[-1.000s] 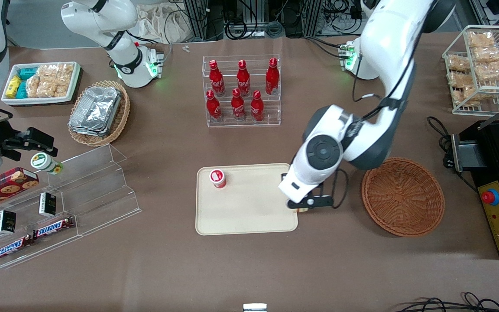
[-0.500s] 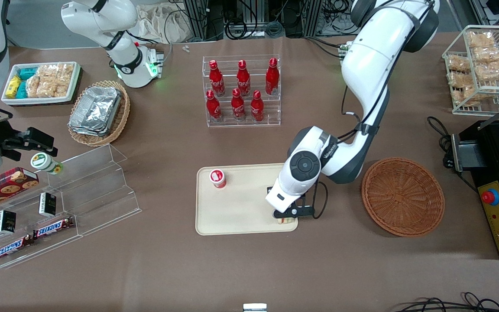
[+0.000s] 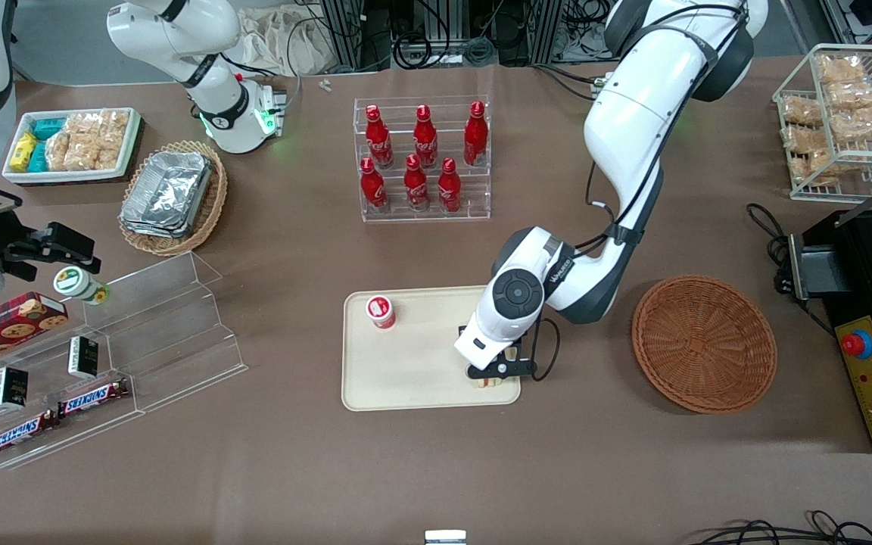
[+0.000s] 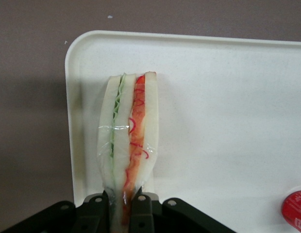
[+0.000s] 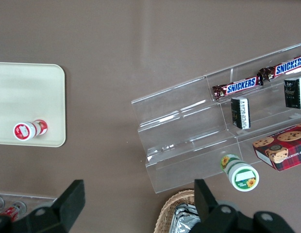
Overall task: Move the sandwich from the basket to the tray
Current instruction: 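Open the left gripper to release the sandwich onto the tray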
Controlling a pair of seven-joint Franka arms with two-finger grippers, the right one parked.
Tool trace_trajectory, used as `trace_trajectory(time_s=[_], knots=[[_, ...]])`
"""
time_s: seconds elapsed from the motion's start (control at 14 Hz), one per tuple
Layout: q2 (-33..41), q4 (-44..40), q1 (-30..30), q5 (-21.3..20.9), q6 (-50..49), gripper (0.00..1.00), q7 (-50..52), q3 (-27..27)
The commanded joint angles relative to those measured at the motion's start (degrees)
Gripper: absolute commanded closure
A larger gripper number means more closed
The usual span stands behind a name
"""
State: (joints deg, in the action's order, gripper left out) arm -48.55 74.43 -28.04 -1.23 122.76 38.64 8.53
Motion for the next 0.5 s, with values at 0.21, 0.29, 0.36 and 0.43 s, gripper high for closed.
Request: trace_trajectory(time_s=[0.21,0.29,0.36,0.43], knots=[[-0.2,-1.7,-0.4,0.1,-0.6,0.01,0.9,-0.6],[0.2,-1.7,-0.3,0.0,-0.9,0.01,0.9,-0.7],[0.9,-1.7,-0.2,0.0,-1.1,0.01,0.9,-0.8],[1.8,-1.7,0.2,0.0,-1.7,0.01,0.9,-0.9]])
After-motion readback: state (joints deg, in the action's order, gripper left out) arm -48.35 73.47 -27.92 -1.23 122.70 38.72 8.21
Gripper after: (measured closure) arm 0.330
